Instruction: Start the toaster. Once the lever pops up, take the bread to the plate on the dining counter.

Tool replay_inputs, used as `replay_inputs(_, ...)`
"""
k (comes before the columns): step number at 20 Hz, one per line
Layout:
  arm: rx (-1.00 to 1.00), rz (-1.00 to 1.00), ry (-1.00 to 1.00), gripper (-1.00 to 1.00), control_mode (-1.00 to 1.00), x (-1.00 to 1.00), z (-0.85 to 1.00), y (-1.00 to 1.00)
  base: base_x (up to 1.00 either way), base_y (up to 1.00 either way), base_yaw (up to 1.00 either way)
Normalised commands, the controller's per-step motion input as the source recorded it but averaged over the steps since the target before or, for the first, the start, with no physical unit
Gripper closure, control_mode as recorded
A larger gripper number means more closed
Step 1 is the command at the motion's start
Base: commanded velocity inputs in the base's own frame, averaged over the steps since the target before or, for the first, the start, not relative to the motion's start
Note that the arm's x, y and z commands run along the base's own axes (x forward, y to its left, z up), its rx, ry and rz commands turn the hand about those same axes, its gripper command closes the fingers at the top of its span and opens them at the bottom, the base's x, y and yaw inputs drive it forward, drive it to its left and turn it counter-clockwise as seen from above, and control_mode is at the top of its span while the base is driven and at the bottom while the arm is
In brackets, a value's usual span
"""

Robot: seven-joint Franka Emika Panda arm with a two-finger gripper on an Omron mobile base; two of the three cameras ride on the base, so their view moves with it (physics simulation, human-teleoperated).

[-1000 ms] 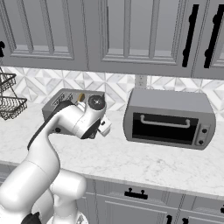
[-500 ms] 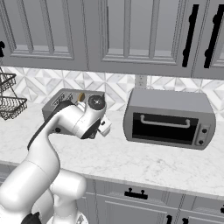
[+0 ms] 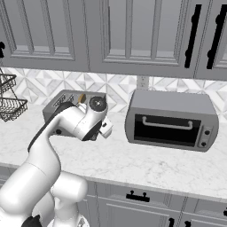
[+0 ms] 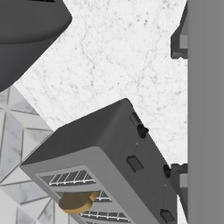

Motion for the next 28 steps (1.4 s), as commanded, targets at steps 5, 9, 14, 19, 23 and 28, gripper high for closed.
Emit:
replay_inputs(5, 0.0, 0.0, 0.0, -1.0, -1.0, 0.0, 0.0, 0.0, 0.0, 0.0, 0.0)
replay_inputs(9, 0.0, 0.0, 0.0, -1.0, -1.0, 0.0, 0.0, 0.0, 0.0, 0.0, 0.0)
replay_inputs(14, 0.0, 0.0, 0.0, -1.0, -1.0, 0.0, 0.0, 0.0, 0.0, 0.0, 0.0)
replay_inputs(19, 0.0, 0.0, 0.0, -1.0, -1.0, 0.0, 0.0, 0.0, 0.0, 0.0, 0.0)
replay_inputs(23, -0.02, 0.0, -0.04, -1.0, -1.0, 0.0, 0.0, 0.11, 0.0, 0.0, 0.0)
replay_inputs(28, -0.26, 0.0, -0.19, -1.0, -1.0, -0.01, 0.0, 0.27, 0.0, 0.0, 0.0)
